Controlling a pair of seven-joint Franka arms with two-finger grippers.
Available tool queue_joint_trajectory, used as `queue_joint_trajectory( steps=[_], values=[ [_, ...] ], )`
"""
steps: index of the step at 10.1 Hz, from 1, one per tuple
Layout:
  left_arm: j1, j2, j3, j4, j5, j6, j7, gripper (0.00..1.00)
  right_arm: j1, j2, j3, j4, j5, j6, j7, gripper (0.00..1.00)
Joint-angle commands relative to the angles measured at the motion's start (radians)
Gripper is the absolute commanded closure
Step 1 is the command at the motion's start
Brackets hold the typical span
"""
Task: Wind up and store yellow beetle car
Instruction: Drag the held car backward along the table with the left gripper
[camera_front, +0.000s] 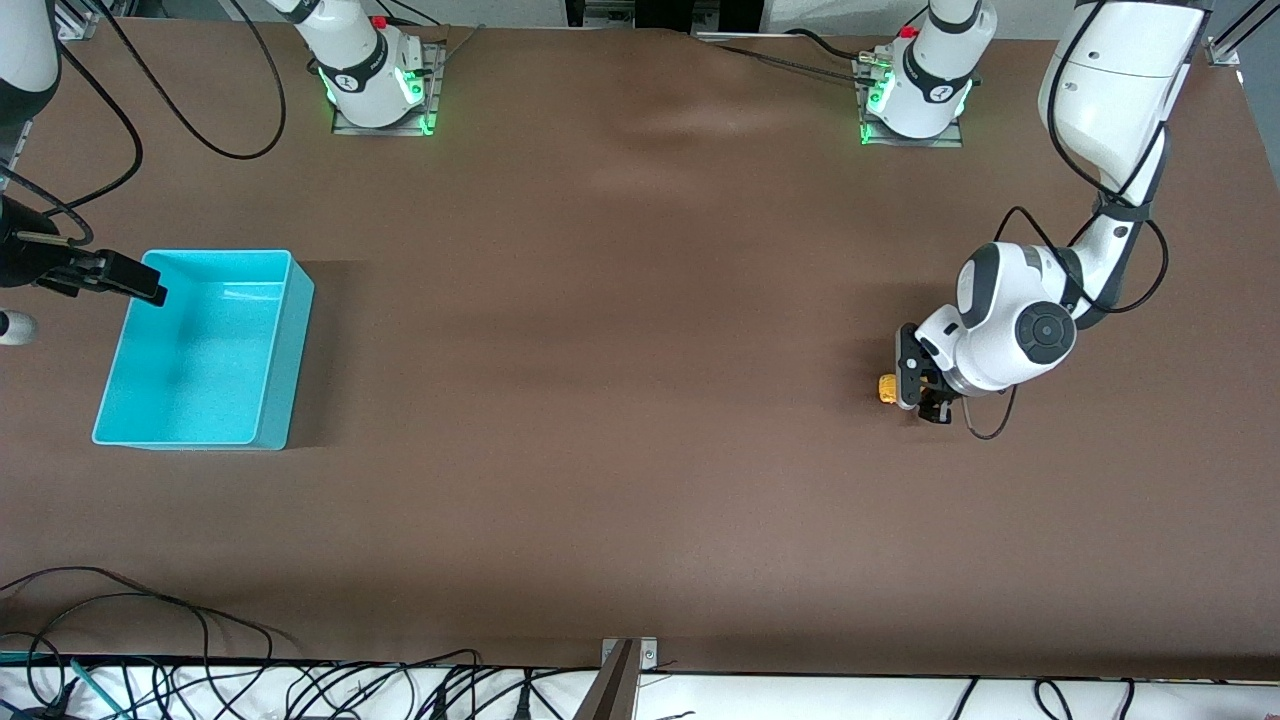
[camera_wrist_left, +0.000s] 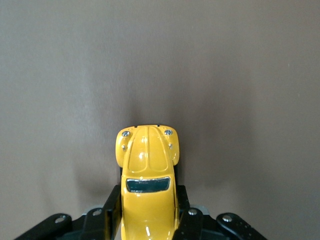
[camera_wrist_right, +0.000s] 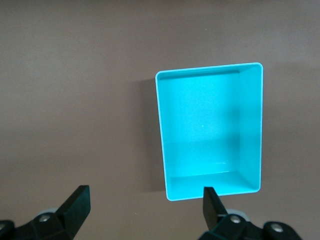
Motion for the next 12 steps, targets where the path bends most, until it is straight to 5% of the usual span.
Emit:
queue_joint_trajectory(
  steps=[1, 5, 12],
  values=[
    [0.119, 0.035, -0.002, 0.003, -0.006, 0.007, 0.133, 0.94, -0.004, 0.005, 0.002, 0.02, 0.011, -0.019, -0.013, 0.0],
    [0.251, 0.074, -0.002, 0.046, -0.006, 0.01, 0.293, 0.94, -0.004, 0.005, 0.002, 0.018, 0.011, -0.019, -0.013, 0.0],
    [0.276, 0.072, 0.001, 0.052, -0.006, 0.01, 0.301, 0.94, -0.004, 0.005, 0.002, 0.02, 0.011, -0.019, -0.012, 0.0]
  ],
)
